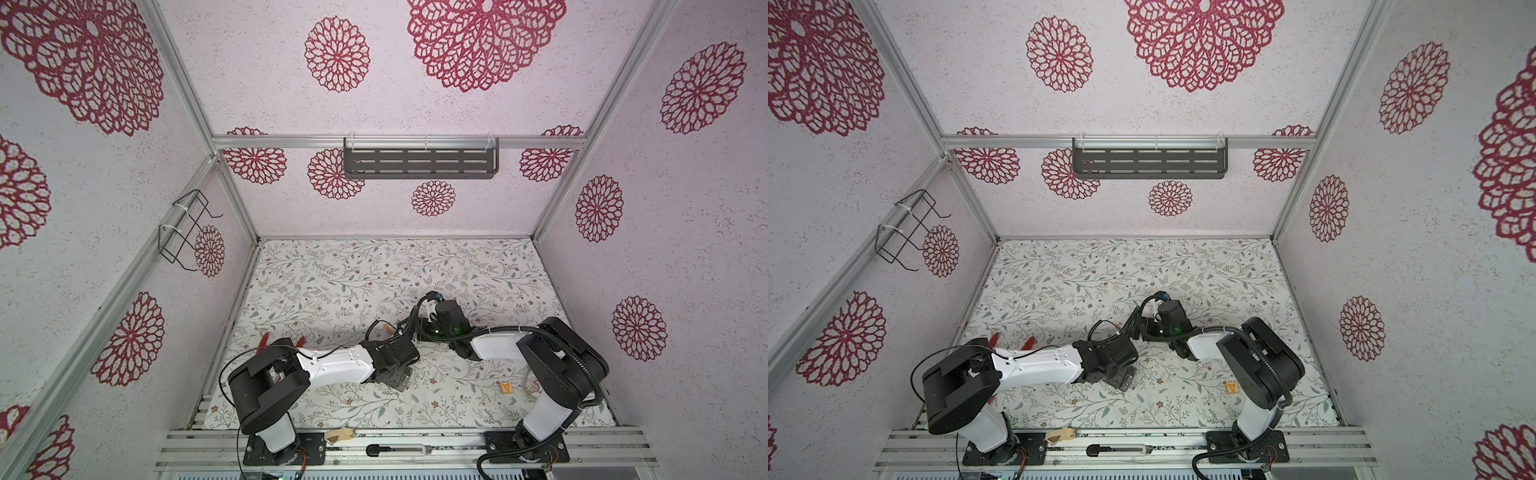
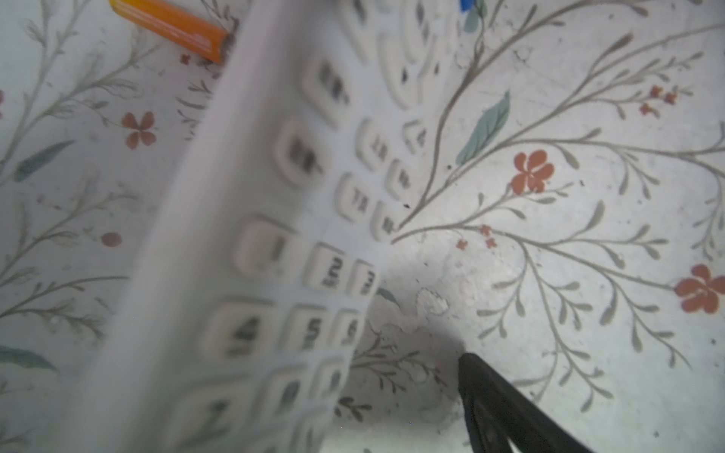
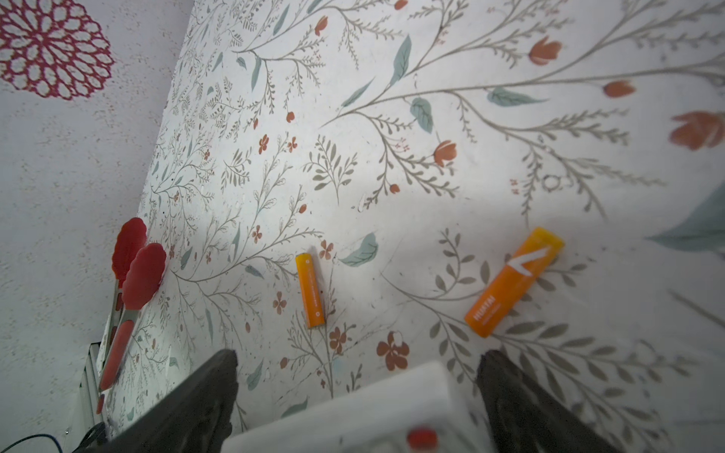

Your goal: Load the batteries into the remote control

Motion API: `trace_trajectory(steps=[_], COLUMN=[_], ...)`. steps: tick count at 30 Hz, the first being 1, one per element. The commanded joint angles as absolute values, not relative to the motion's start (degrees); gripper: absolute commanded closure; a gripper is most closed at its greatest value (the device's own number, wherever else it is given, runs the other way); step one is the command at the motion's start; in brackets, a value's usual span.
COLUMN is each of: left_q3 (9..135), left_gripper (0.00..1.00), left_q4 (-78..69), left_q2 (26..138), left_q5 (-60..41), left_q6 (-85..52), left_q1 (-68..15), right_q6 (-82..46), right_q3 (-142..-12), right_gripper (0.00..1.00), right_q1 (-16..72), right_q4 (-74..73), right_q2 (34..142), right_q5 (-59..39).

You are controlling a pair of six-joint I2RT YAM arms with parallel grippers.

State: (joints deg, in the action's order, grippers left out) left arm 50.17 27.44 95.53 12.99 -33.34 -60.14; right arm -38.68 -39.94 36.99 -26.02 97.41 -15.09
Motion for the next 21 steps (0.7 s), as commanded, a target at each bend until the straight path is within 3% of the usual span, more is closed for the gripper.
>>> trace_trajectory(steps=[1, 12, 21], left_q3=[48.37, 50.05, 50.41], left_gripper=[0.03, 0.03, 0.03], left_q4=[32.72, 33.58, 32.42], left_q2=[95.16, 93.31, 86.64], left_q5=[11.46, 14.00, 12.05], left_q6=[-33.27, -31.51, -25.28], left_q1=[-61.52, -60.89, -54.94], right_q6=[-35.82, -32.99, -29.05], right_q3=[-40.56, -38.00, -34.85], right_gripper=[0.01, 0.01, 0.01], right_q1=[36.34, 34.24, 32.87], right_q4=[-20.05, -14.35, -3.88], right_q2=[94.90, 88.58, 77.22], right_q5=[-17.05, -14.83, -9.64])
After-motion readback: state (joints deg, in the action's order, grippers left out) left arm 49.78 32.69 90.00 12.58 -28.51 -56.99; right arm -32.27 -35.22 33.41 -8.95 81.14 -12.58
